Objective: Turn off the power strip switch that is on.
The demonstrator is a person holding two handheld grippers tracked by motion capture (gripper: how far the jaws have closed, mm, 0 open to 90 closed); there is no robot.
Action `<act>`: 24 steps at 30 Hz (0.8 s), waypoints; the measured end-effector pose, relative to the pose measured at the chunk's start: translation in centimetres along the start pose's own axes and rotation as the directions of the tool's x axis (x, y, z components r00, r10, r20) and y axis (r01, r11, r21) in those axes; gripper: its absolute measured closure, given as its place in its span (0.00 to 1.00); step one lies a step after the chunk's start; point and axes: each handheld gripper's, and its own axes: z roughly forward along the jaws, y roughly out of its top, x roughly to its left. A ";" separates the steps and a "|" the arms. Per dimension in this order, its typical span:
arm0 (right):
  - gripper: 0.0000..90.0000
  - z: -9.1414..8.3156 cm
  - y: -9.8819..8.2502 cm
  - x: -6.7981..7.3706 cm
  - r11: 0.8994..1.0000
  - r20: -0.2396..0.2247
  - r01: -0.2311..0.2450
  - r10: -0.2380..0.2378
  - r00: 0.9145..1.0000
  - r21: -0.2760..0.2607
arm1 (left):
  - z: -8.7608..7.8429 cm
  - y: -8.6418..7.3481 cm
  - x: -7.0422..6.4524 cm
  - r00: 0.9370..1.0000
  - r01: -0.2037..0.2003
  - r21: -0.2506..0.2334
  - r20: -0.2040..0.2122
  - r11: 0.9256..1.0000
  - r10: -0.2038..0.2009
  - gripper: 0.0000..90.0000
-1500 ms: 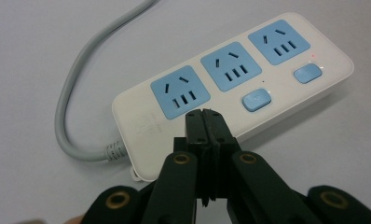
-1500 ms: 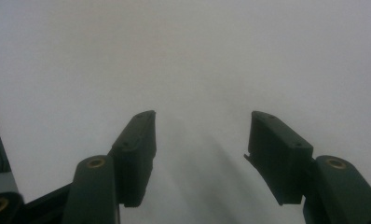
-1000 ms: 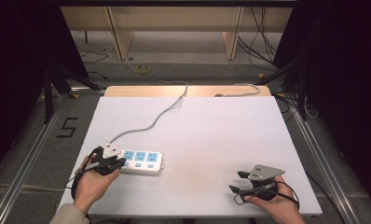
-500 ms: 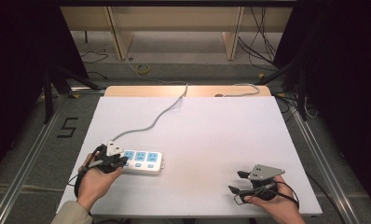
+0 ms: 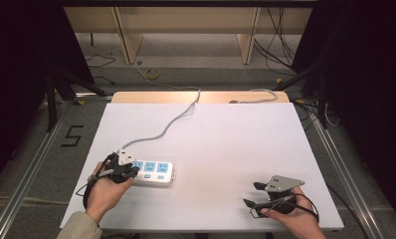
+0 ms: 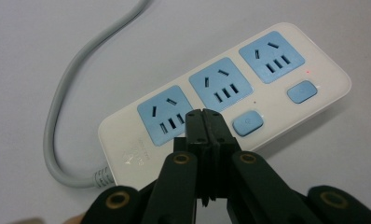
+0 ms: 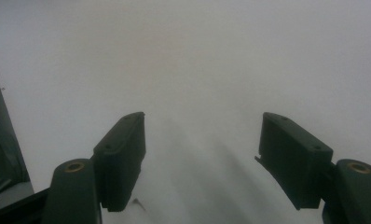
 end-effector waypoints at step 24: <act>0.36 0.0 0.0 0.0 1.000 -0.005 0.002 -0.002 1.000 -0.005 | 0.5 1.1 -0.9 0.999 -0.024 0.025 0.028 0.999 0.023 1.00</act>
